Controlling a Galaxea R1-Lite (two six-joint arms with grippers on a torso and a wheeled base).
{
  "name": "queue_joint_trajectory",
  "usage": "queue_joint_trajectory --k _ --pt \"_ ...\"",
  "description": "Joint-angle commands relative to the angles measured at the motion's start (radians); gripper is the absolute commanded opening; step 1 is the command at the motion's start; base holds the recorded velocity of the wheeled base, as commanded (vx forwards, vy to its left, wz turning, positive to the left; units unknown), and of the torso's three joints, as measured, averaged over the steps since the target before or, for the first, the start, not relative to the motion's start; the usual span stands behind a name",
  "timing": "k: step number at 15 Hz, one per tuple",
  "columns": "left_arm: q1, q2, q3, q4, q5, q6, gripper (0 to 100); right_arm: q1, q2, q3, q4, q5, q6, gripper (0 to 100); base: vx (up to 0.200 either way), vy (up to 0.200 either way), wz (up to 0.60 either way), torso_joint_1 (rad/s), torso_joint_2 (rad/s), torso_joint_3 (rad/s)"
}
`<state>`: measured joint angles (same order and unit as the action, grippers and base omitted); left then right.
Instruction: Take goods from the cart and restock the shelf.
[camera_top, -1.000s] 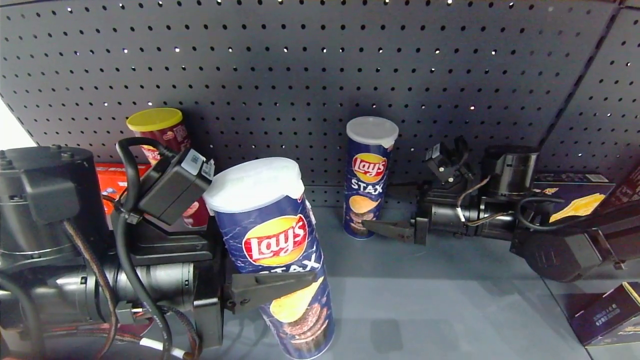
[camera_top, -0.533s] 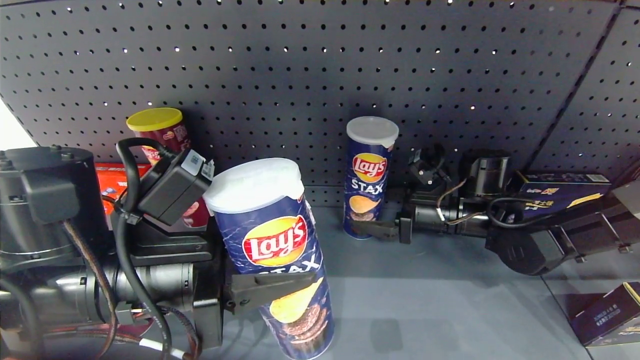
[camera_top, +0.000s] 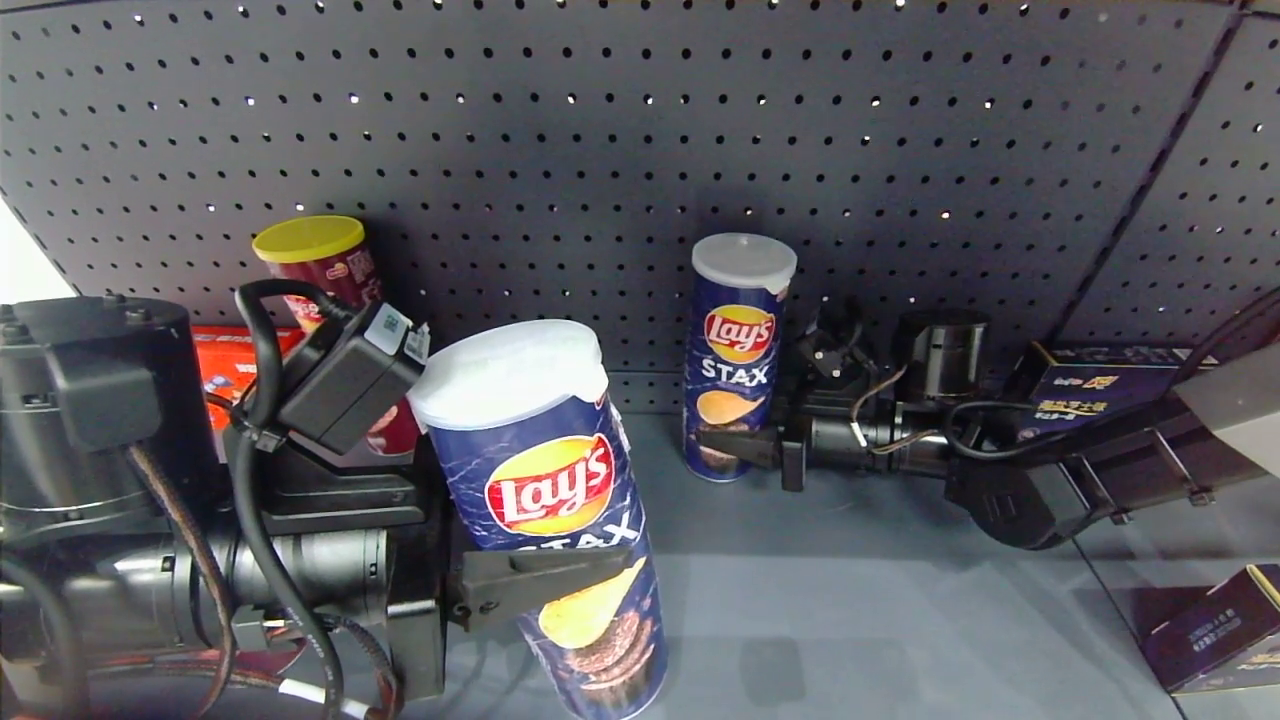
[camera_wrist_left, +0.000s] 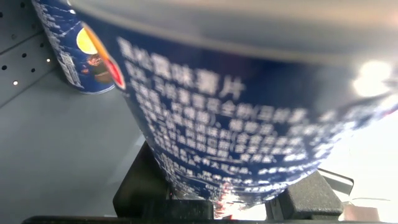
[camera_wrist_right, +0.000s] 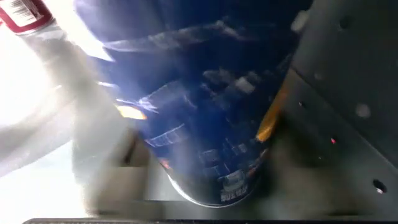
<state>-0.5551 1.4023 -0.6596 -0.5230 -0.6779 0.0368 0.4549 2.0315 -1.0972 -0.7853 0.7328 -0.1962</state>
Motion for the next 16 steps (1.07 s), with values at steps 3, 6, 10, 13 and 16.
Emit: queue_joint_trajectory --k 3,6,10,13,16 --pt "0.000 0.000 -0.002 -0.002 0.000 0.000 0 0.016 -0.020 0.019 0.000 0.000 0.000 0 0.000 0.000 0.00 0.000 0.00 0.000" --pt "0.000 -0.002 0.000 -0.002 0.001 0.000 0 0.021 -0.094 0.066 0.001 -0.001 0.001 0 0.000 0.000 0.00 0.000 0.00 0.000" --pt "-0.002 0.000 0.001 0.000 0.000 0.002 0 0.036 -0.280 0.231 0.005 -0.023 0.004 0 0.000 0.000 0.00 0.000 0.00 0.000" --pt "-0.002 0.000 0.000 0.003 0.001 0.005 0 0.080 -0.369 0.312 0.006 -0.082 0.012 0 0.000 0.000 0.00 0.000 0.00 0.000" --pt "-0.006 0.000 0.000 0.004 0.021 0.005 0 0.153 -0.464 0.407 0.000 -0.104 0.040 0 0.000 0.000 0.00 0.000 0.00 0.000"
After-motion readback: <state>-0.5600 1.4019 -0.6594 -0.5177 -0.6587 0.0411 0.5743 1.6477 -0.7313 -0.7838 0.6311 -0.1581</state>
